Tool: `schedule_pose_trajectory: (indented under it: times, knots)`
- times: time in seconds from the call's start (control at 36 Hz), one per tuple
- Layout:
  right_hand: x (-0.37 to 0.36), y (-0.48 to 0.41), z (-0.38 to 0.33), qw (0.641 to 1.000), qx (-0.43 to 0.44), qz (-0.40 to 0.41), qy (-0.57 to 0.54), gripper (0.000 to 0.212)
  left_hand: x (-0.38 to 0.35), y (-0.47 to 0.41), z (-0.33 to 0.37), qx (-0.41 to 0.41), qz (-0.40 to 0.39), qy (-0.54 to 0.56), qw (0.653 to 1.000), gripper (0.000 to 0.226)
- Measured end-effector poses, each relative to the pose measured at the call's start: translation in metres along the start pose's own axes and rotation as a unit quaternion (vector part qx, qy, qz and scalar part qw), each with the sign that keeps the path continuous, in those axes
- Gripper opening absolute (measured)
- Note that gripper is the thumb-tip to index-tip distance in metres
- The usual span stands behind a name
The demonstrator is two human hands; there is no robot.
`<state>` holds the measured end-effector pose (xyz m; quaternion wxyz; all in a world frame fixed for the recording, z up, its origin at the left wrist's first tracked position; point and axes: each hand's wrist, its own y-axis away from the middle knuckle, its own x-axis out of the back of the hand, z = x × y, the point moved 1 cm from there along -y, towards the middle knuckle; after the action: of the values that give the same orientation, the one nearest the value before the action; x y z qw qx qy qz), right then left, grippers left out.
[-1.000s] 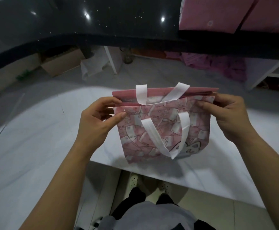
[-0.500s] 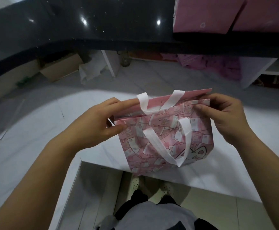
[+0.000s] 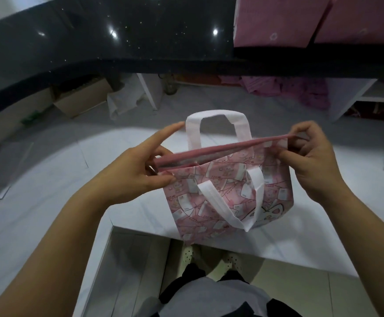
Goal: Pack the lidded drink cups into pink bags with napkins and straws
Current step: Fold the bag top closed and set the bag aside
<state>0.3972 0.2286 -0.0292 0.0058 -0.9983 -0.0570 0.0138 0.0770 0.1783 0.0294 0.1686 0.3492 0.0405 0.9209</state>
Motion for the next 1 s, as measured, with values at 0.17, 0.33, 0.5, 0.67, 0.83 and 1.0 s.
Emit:
schedule_pose_trajectory:
  times: [0.17,0.33,0.5,0.67,0.83,1.0]
  knots:
    - [0.001,-0.003,0.002,1.0,-0.005,-0.011,-0.014,0.038,-0.022,0.004,-0.022,-0.003,0.15,0.123,0.981,0.047]
    - [0.004,-0.015,0.005,0.998,0.042,-0.026,0.036,0.027,-0.031,-0.005,-0.026,-0.017,0.202,0.135,0.97,0.025]
    - [0.006,-0.028,0.012,0.999,0.02,-0.046,0.007,0.055,-0.027,-0.013,-0.026,-0.027,0.194,0.124,0.973,0.021]
    - [0.015,-0.038,0.009,0.991,-0.037,-0.128,-0.028,0.03,-0.02,-0.013,-0.032,-0.034,0.131,0.108,0.985,0.029]
    - [0.032,-0.044,-0.01,0.961,-0.068,-0.248,0.099,0.027,-0.008,-0.005,-0.029,-0.02,0.037,0.037,0.998,0.041]
    - [0.04,-0.037,-0.03,0.917,-0.118,-0.33,0.191,0.034,0.005,0.003,-0.016,-0.012,-0.065,-0.092,0.994,0.04]
